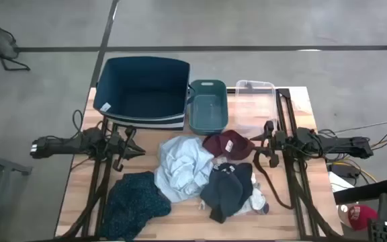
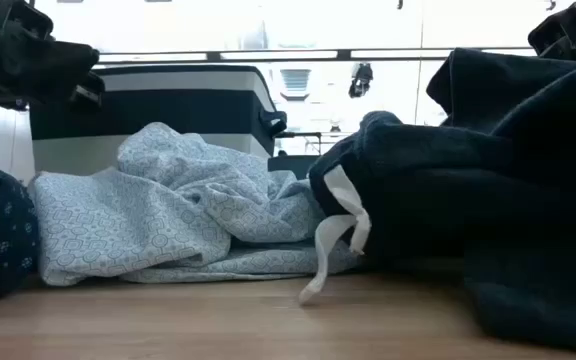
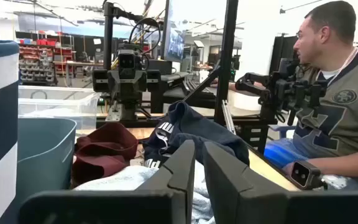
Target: Pick & Place Cloths
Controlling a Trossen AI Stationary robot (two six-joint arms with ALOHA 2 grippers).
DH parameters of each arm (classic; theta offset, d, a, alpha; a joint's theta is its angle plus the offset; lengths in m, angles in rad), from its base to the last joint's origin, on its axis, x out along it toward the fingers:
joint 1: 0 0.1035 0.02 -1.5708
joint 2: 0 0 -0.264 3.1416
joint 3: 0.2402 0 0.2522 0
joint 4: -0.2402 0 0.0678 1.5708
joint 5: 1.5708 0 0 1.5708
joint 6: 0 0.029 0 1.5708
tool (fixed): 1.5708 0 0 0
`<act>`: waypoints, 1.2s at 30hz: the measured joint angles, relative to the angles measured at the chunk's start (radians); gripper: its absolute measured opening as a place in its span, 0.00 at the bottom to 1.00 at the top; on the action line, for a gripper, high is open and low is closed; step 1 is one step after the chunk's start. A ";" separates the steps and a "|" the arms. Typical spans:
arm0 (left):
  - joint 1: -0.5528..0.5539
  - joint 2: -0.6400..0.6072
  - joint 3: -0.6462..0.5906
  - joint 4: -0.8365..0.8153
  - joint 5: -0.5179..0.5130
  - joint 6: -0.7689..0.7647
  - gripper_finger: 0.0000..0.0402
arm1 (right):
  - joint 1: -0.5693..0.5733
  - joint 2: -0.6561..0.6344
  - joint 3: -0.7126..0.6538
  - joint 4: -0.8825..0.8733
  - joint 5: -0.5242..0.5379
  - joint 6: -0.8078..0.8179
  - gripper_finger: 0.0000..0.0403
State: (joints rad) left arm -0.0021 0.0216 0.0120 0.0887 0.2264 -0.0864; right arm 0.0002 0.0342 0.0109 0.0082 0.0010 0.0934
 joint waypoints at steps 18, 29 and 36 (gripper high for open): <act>0.000 0.000 0.000 0.000 0.000 0.000 0.10 | 0.000 0.000 0.000 0.000 0.000 0.000 0.28; 0.000 0.000 0.000 0.000 0.000 0.000 0.10 | 0.000 0.000 0.000 0.000 0.000 0.000 0.19; 0.000 0.000 0.000 0.000 0.000 0.000 0.10 | 0.000 0.000 0.000 0.000 0.000 0.000 0.14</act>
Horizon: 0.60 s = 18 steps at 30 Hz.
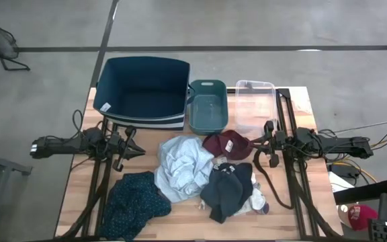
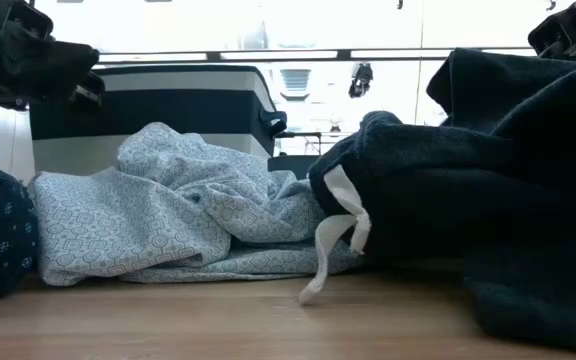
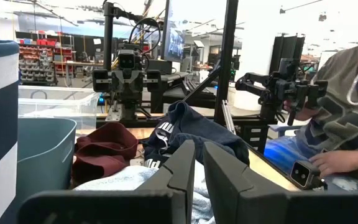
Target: Pick & Place Cloths
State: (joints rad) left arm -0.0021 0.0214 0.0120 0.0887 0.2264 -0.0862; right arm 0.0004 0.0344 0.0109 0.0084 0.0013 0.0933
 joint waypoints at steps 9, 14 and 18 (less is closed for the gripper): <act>0.000 0.000 0.000 0.000 0.000 0.000 0.10 | -0.001 0.001 -0.002 0.026 0.032 -0.119 0.11; 0.000 0.000 0.000 0.000 0.000 0.000 0.10 | -0.001 0.000 -0.002 0.166 0.035 -0.097 0.13; 0.000 0.000 0.000 0.000 0.000 0.000 0.10 | -0.001 0.003 -0.001 0.315 0.052 -0.073 0.15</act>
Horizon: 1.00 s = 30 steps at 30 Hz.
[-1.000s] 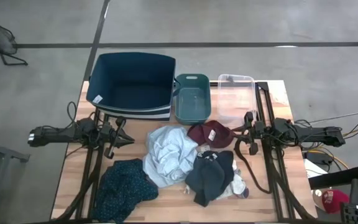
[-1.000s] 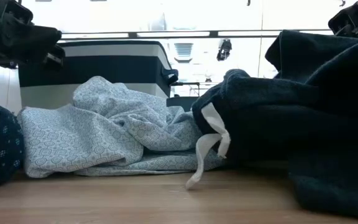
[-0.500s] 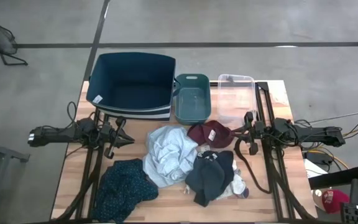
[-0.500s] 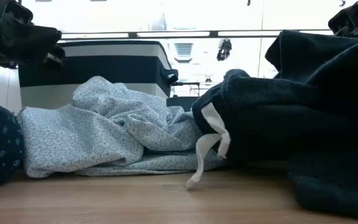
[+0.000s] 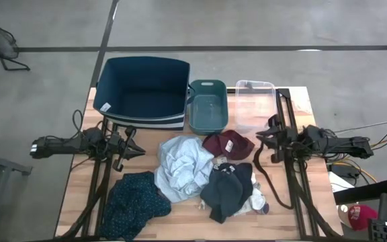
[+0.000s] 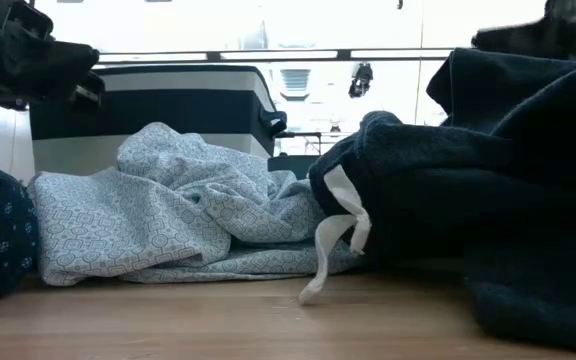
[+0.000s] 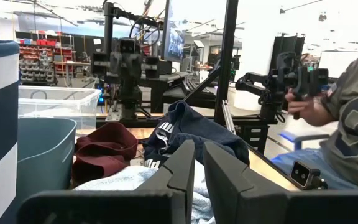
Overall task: Pick & Place Cloths
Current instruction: Put the dark gray shorts into the transparent bin
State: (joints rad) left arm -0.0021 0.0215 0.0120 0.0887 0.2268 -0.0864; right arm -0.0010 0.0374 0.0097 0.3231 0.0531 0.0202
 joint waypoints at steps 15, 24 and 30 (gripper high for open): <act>0.000 0.000 0.000 0.000 0.000 0.000 0.10 | 0.056 0.143 0.001 0.128 -0.022 0.398 0.18; 0.000 0.000 0.000 0.000 0.000 0.000 0.10 | 0.183 0.431 0.073 0.233 -0.024 0.429 0.32; 0.000 0.000 0.000 0.000 0.000 0.000 0.10 | 0.301 0.651 0.266 0.063 -0.018 0.411 0.44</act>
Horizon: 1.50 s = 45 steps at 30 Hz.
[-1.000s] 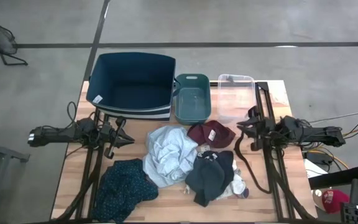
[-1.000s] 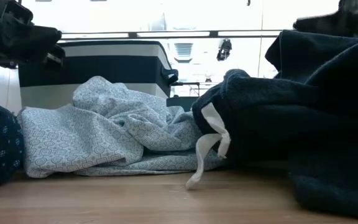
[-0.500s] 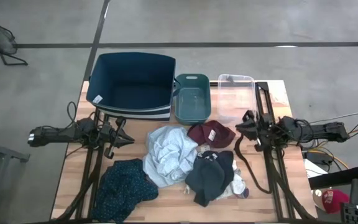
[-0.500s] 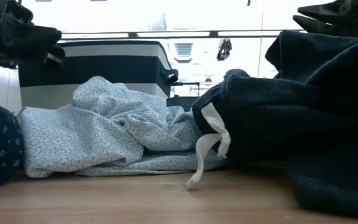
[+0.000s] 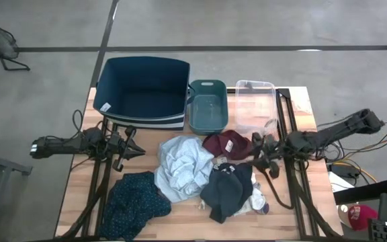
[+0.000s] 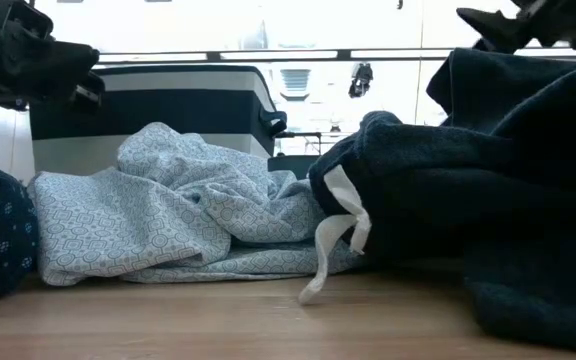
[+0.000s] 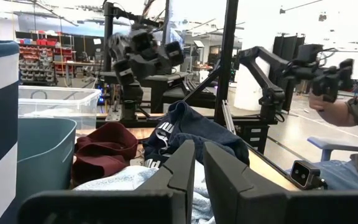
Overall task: Pick & Place Cloths
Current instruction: Put the dark gray shorts into the transparent bin
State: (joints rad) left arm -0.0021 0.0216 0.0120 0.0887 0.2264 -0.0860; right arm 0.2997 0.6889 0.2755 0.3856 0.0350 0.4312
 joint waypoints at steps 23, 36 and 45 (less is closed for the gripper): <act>0.000 0.000 0.000 0.000 0.000 0.000 0.10 | 0.215 0.898 0.800 -0.775 0.204 -0.064 0.64; 0.000 0.000 0.000 0.000 0.000 0.000 0.10 | 0.215 1.286 1.071 -1.047 0.205 -0.035 0.46; 0.000 0.000 0.000 0.000 0.000 0.000 0.10 | 0.215 1.383 1.191 -1.213 0.208 -0.054 0.06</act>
State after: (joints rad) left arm -0.0021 0.0212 0.0120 0.0883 0.2264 -0.0860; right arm 0.5148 2.0719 1.4668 -0.8270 0.2430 0.3773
